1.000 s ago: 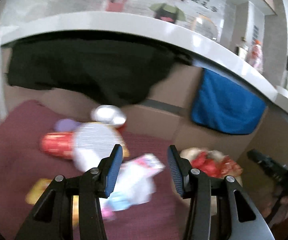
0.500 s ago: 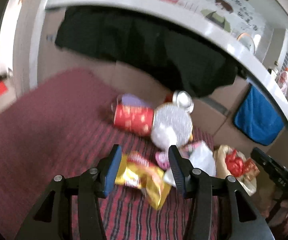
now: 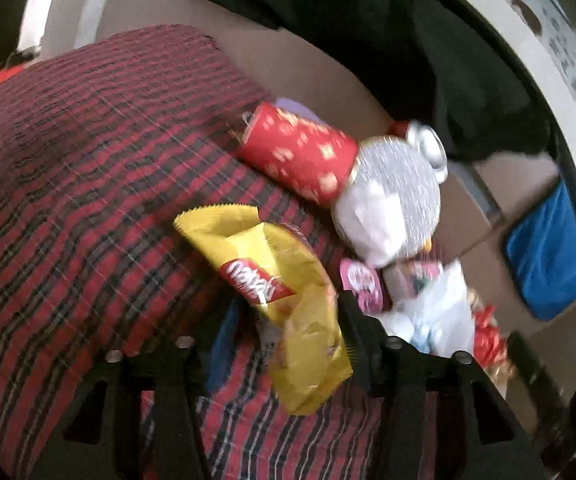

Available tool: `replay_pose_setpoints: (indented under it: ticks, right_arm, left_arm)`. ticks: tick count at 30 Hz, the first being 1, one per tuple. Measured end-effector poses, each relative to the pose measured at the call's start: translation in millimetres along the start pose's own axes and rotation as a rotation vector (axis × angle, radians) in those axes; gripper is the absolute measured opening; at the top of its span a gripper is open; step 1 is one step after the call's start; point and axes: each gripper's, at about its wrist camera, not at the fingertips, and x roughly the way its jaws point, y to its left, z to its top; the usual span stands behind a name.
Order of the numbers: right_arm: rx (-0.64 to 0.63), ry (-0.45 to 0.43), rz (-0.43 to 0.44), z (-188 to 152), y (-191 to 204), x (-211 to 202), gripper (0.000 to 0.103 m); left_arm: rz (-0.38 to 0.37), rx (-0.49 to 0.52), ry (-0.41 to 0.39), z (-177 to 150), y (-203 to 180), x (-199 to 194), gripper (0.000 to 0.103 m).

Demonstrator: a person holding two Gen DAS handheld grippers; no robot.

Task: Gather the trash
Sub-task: 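Grasp the yellow Nabati wrapper with left tool while right tool grasps white tissue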

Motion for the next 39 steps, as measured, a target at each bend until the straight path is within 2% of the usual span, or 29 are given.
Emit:
replay_pose_setpoints:
  ticks: [2,4,7,10,14,19,24,30,33,36,37,39]
  right_arm:
    - [-0.012,0.006,-0.004,-1.0,2.6,0.4,0.034]
    - [-0.014,0.005,0.005,-0.9,5.1,-1.0,0.034]
    - [-0.016,-0.005,0.023,3.3,11.5,-2.5,0.034]
    - [-0.030,-0.010,0.036,9.4,21.0,-0.5,0.034]
    - [-0.084,-0.012,0.062,20.6,43.5,7.2,0.035]
    - [-0.093,0.012,0.092,24.8,64.6,24.0,0.035]
    - [-0.189,0.033,0.089,40.3,96.7,54.9,0.035]
    - [-0.254,0.070,-0.022,47.4,109.8,111.2,0.033]
    - [-0.245,0.108,-0.042,47.1,107.4,134.7,0.032]
    - [-0.234,0.137,-0.049,45.5,104.7,147.0,0.023]
    - [-0.235,0.138,-0.050,45.2,104.6,147.6,0.016]
    - [-0.231,0.126,-0.037,45.9,104.4,141.7,0.013]
  left_arm:
    - [0.004,0.011,-0.035,5.1,0.6,-10.9,0.032]
    - [-0.005,0.065,-0.098,7.8,-1.5,-30.7,0.027]
    - [0.004,0.146,-0.173,9.7,-4.9,-58.5,0.027]
    - [0.043,0.228,-0.258,8.5,-9.2,-91.9,0.027]
    - [0.067,0.283,-0.311,9.5,-7.3,-119.3,0.027]
    - [0.049,0.274,-0.304,11.3,6.4,-129.2,0.027]
    - [0.044,0.267,-0.276,12.0,18.8,-119.8,0.027]
    - [0.051,0.263,-0.251,13.7,32.5,-108.9,0.027]
    - [0.054,0.265,-0.242,15.6,34.3,-102.5,0.027]
    - [0.050,0.261,-0.229,17.3,35.6,-96.1,0.027]
    - [0.049,0.261,-0.224,17.6,35.1,-93.6,0.027]
    - [0.045,0.264,-0.216,18.6,33.9,-89.9,0.027]
